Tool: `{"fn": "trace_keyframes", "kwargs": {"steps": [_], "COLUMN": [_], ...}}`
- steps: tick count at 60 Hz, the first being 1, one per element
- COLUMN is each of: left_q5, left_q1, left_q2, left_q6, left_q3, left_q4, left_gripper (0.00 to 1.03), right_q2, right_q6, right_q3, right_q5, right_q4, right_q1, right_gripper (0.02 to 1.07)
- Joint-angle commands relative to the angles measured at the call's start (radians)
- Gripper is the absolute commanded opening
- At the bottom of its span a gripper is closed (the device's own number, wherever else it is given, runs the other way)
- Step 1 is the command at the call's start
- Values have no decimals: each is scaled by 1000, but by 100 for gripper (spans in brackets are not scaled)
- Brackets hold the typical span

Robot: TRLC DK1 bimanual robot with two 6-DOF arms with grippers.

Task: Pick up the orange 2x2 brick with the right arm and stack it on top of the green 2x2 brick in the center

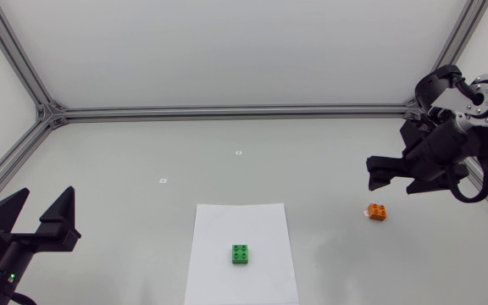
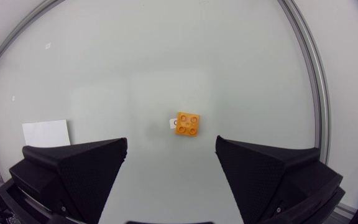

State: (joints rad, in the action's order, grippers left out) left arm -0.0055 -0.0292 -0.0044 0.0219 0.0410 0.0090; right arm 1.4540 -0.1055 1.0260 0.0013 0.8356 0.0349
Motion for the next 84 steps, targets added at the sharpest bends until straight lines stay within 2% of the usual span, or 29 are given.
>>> {"fn": "trace_keyframes", "kwargs": {"steps": [1, 12, 30, 46, 66, 72, 79, 84], "left_q5": [4, 4, 4, 4, 4, 4, 4, 4], "left_q1": [-1, -1, -1, -1, -1, -1, -1, -1], "left_q2": [-8, -8, -8, -8, -8, -8, -8, -8], "left_q6": [-13, -13, -13, -13, -13, -13, -13, -13], "left_q3": [-41, -41, -41, -41, -41, -41, -41, -41], "left_q4": [-14, -15, -14, -14, -15, -14, -14, -15], "left_gripper": [99, 99, 99, 99, 99, 99, 99, 99], "right_q2": [49, 123, 220, 272, 304, 304, 305, 305], "right_q6": [-34, -40, -39, -46, -51, -51, -53, -54], "right_q3": [11, -12, -41, -53, -70, -75, -78, -81], "right_q5": [8, 42, 45, 43, 42, 37, 37, 37], "right_q4": [-6, -76, -150, -179, -211, -220, -220, -224], "right_q1": [-3, 17, 60, 62, 80, 80, 77, 74], "right_gripper": [103, 103, 102, 102, 94, 84, 83, 78]}}
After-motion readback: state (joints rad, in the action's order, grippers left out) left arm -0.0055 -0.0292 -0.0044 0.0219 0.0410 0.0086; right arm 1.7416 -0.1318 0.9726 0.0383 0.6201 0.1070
